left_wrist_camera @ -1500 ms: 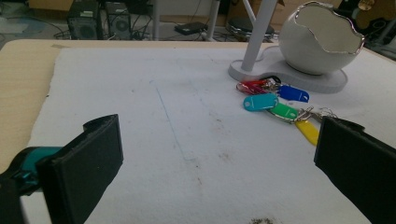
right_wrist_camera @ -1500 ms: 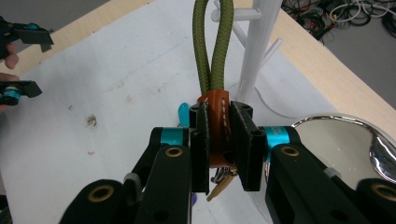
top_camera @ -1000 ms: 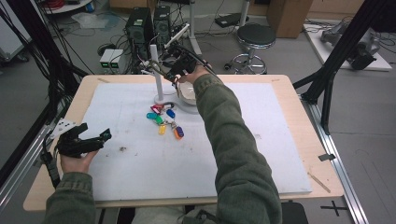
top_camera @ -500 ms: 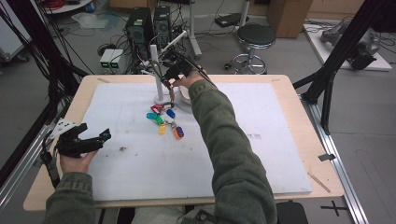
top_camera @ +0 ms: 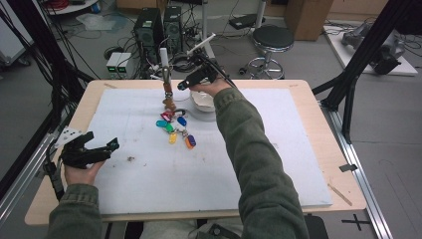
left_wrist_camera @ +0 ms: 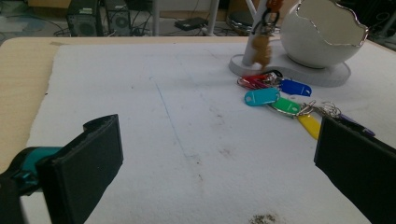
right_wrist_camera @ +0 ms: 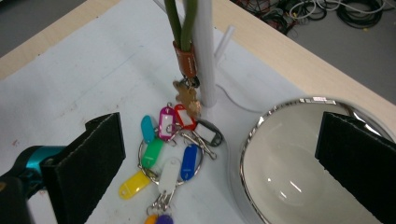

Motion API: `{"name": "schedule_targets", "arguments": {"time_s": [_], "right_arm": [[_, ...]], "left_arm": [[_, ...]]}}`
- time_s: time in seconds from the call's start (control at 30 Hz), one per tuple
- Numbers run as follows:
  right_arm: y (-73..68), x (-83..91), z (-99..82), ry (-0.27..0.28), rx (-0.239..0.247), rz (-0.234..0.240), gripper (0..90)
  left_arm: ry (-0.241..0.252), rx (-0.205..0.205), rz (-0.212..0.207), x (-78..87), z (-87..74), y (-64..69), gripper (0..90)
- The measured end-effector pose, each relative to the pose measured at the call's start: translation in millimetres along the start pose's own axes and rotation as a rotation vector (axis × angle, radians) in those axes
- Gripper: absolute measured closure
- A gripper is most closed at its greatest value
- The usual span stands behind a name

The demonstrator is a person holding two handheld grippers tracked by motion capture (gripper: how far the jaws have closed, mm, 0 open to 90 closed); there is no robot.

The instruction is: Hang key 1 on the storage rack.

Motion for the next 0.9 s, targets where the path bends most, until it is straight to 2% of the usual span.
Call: {"name": "schedule_targets", "arguments": {"time_s": [0.07,0.23,0.5,0.63,0.7,0.9], "right_arm": [[4.3,3.8,-9.0,-0.003,-0.006,-0.016,0.6],[11.1,16.0,-23.9,0.006,-0.021,-0.004,0.6],[15.4,35.5,-26.6,0.036,-0.025,-0.02,0.6],[19.1,44.7,-37.4,0.041,-0.029,-0.033,0.6],[22.5,49.7,-43.6,0.026,-0.028,-0.051,0.6],[29.6,69.9,-53.6,0.082,-0.05,-0.072,0.6]], "left_arm": [[0.0,-0.004,0.0,0.4,0.2,0.2,1.7],[-0.003,-0.005,0.002,0.0,-0.2,0.2,1.7],[-0.005,-0.006,0.005,1.1,0.0,0.1,1.7],[-0.002,-0.002,0.005,1.0,0.2,0.4,1.7],[-0.006,-0.004,0.005,1.2,0.0,0.4,1.7],[-0.002,0.006,0.007,1.4,0.5,-0.3,1.7]]}}
Point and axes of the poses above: each handheld gripper's, and its own axes: x roughly backward along the jaws, z roughly out of its top, y roughly to its right, the point moved 9 cm from there along -x, roughly forward along the jaws, and after that the axes turned 13 degrees about y, right-handed, at the moved point
